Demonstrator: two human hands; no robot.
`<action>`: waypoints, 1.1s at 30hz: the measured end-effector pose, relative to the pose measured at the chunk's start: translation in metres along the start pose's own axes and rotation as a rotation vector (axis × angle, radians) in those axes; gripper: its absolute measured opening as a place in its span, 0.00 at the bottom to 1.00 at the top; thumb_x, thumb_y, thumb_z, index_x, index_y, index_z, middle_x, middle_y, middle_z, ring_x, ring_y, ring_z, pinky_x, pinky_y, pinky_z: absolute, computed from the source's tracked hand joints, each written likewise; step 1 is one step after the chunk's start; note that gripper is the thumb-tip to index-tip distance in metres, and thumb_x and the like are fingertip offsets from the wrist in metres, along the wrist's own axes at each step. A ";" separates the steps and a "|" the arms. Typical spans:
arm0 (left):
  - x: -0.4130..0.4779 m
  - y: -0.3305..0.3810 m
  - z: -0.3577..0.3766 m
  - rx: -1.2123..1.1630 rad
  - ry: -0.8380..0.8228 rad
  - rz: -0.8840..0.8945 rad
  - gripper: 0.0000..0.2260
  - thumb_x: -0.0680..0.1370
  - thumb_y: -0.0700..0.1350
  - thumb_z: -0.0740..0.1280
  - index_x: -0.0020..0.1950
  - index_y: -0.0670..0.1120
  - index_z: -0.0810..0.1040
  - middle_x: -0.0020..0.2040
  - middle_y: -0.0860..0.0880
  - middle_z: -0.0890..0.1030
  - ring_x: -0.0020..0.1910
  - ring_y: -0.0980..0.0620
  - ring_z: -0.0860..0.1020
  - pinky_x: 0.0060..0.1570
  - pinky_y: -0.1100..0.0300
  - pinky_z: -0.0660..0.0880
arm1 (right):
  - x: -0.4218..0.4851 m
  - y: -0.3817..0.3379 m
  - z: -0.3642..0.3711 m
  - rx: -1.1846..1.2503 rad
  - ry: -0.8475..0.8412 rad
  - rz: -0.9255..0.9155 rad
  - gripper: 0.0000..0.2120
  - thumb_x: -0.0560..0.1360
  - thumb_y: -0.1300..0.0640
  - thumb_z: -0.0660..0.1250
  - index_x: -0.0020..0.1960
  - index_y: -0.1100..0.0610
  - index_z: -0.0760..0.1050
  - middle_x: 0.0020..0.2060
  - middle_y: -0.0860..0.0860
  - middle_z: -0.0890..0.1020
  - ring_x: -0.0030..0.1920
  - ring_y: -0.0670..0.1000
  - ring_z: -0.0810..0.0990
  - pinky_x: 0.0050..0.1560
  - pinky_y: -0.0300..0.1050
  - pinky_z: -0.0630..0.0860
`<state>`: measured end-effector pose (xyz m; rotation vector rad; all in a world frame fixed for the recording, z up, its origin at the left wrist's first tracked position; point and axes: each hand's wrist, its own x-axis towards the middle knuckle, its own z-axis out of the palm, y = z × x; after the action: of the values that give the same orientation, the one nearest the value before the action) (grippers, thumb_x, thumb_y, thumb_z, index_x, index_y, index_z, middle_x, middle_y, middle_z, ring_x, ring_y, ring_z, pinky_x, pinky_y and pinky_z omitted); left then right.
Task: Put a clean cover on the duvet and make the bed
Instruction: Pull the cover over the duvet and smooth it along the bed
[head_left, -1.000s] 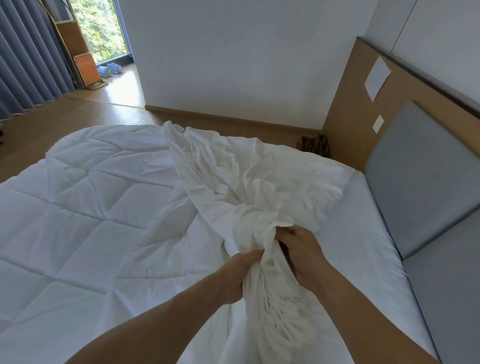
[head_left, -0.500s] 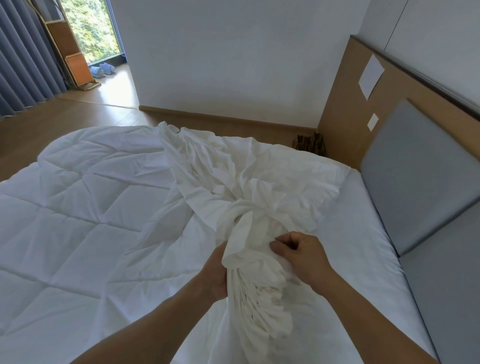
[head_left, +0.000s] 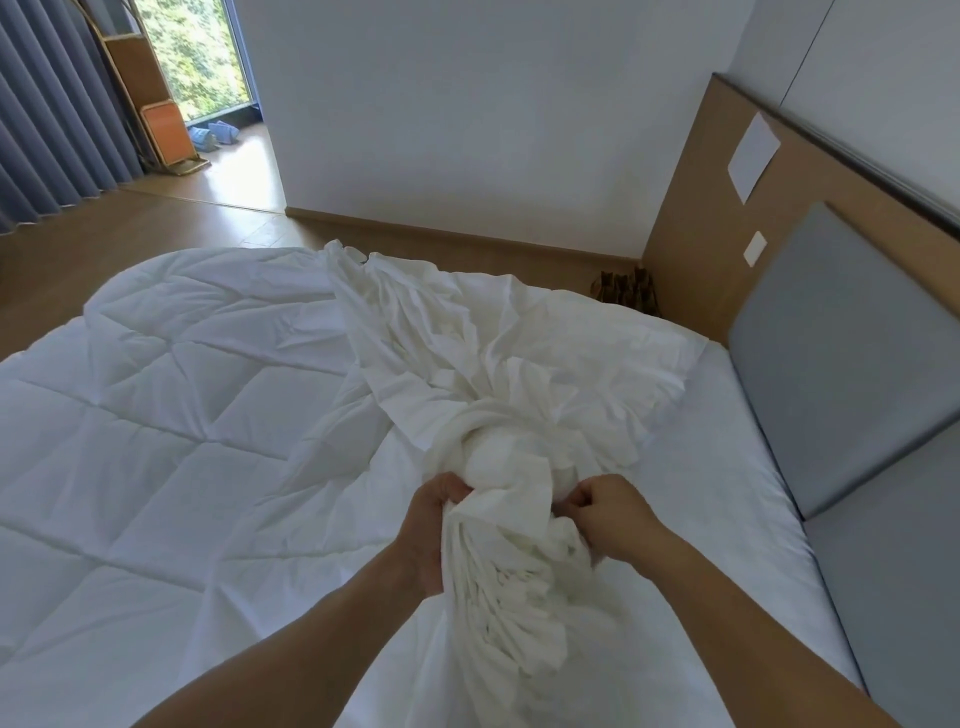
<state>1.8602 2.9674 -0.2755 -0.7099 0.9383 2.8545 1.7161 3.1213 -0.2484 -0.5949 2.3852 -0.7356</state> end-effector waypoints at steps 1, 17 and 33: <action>0.001 0.001 -0.001 0.006 0.008 -0.004 0.18 0.64 0.43 0.62 0.50 0.36 0.80 0.41 0.40 0.81 0.38 0.40 0.81 0.38 0.54 0.78 | 0.000 -0.002 -0.005 -0.057 -0.005 0.000 0.12 0.74 0.53 0.72 0.34 0.56 0.76 0.32 0.49 0.78 0.34 0.49 0.77 0.37 0.43 0.70; 0.000 -0.009 0.000 0.342 0.090 -0.095 0.15 0.61 0.44 0.67 0.44 0.40 0.81 0.35 0.45 0.79 0.33 0.47 0.79 0.34 0.58 0.75 | 0.007 -0.046 -0.014 0.098 0.220 -0.346 0.05 0.81 0.55 0.65 0.48 0.51 0.79 0.41 0.41 0.79 0.44 0.41 0.77 0.43 0.29 0.69; 0.019 -0.008 0.007 0.254 0.165 -0.101 0.26 0.61 0.46 0.70 0.57 0.37 0.80 0.48 0.40 0.79 0.44 0.40 0.80 0.42 0.52 0.77 | -0.042 -0.036 -0.021 0.306 0.612 -0.252 0.03 0.79 0.56 0.67 0.47 0.50 0.76 0.38 0.43 0.80 0.37 0.42 0.79 0.39 0.30 0.72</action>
<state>1.8415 2.9762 -0.2829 -0.9422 1.2211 2.5582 1.7431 3.1255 -0.1959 -0.6071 2.6714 -1.5461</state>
